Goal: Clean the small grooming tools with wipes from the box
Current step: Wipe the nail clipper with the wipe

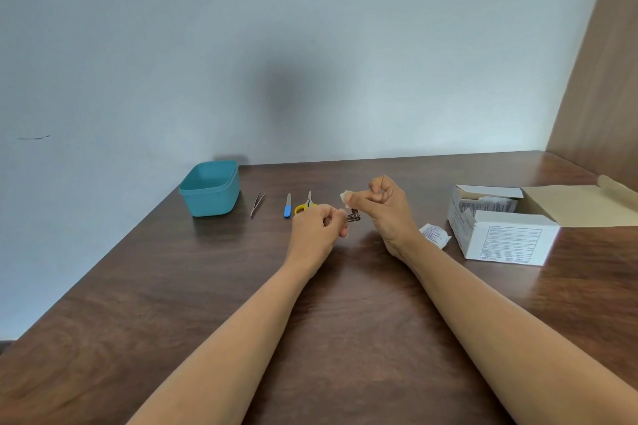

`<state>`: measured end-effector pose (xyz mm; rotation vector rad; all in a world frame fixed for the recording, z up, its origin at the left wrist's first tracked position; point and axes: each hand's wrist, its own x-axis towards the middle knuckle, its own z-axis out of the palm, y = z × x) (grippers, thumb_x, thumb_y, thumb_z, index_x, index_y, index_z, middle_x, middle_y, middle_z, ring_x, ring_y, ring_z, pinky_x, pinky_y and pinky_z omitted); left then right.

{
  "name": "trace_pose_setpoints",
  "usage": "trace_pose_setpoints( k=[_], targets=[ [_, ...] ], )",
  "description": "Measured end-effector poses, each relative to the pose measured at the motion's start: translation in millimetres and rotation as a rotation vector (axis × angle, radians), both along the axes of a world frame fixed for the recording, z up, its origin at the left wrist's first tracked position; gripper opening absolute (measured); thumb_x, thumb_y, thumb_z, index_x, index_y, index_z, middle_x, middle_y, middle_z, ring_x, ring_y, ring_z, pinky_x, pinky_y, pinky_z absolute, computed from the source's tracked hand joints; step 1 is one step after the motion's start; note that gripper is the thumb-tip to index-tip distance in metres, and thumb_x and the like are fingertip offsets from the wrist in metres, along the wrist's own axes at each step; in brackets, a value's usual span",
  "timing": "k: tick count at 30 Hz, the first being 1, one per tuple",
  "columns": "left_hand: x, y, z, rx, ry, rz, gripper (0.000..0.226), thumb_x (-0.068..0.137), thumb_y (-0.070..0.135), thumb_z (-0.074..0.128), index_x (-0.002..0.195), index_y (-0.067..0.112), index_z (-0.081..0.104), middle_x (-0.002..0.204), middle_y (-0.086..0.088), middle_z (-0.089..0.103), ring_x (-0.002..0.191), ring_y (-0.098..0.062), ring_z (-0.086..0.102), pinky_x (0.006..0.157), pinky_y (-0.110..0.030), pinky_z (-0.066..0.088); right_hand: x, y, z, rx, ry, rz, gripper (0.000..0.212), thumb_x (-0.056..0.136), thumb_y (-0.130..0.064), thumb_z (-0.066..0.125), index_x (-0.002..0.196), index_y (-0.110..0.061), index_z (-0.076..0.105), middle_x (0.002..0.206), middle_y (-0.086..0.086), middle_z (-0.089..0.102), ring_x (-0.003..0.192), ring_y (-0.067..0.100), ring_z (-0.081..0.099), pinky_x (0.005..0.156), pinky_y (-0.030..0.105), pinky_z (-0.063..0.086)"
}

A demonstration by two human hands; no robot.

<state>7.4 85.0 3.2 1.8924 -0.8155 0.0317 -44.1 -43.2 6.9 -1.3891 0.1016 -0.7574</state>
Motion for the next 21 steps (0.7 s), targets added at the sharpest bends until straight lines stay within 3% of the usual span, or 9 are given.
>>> trace_pose_setpoints(
  k=[6,9,12,17,21],
  targets=[
    [0.7,-0.5,-0.7,0.013,0.010,0.002,0.035,0.092,0.020,0.053,0.062,0.010,0.068,0.068,-0.013,0.070,0.063,-0.024,0.057,0.065,-0.021,0.041,-2.4,1.5,1.9,-0.075,0.006,-0.021,0.035,0.087,0.008,0.057,0.077,-0.014,0.033,0.043,-0.013,0.055,0.053,-0.002,0.055,0.062,0.011,0.041],
    [-0.7,0.8,0.5,0.006,0.016,0.019,0.037,0.092,0.018,0.053,0.059,0.010,0.066,0.071,-0.014,0.069,0.058,-0.014,0.049,0.058,-0.015,0.036,-2.8,1.3,2.1,-0.055,0.015,0.013,0.031,0.087,0.008,0.058,0.081,-0.014,0.037,0.051,-0.010,0.063,0.069,0.007,0.065,0.068,0.011,0.044],
    [-0.5,0.5,0.7,-0.030,0.064,0.043,0.040,0.093,0.019,0.052,0.055,0.017,0.062,0.076,-0.017,0.070,0.073,-0.027,0.059,0.062,-0.019,0.038,-2.1,-0.9,0.8,0.020,0.035,0.045,0.036,0.082,0.009,0.064,0.082,-0.017,0.039,0.064,0.001,0.071,0.079,0.020,0.062,0.079,0.019,0.046],
    [-0.4,0.5,2.6,-0.114,0.160,0.088,0.037,0.094,0.021,0.053,0.058,0.015,0.064,0.076,-0.011,0.070,0.071,-0.016,0.053,0.056,-0.010,0.035,-1.8,0.4,1.6,0.030,0.070,0.104,0.043,0.076,0.013,0.067,0.084,-0.016,0.036,0.066,0.004,0.073,0.064,0.015,0.066,0.075,0.016,0.048],
    [0.1,0.6,3.0,-0.135,0.182,0.099,0.036,0.093,0.021,0.053,0.059,0.014,0.064,0.073,-0.008,0.070,0.069,-0.013,0.050,0.055,-0.010,0.035,-0.8,-1.8,1.5,0.034,0.082,0.136,0.044,0.076,0.013,0.068,0.085,-0.016,0.036,0.068,0.005,0.073,0.065,0.016,0.066,0.078,0.019,0.047]
  ],
)
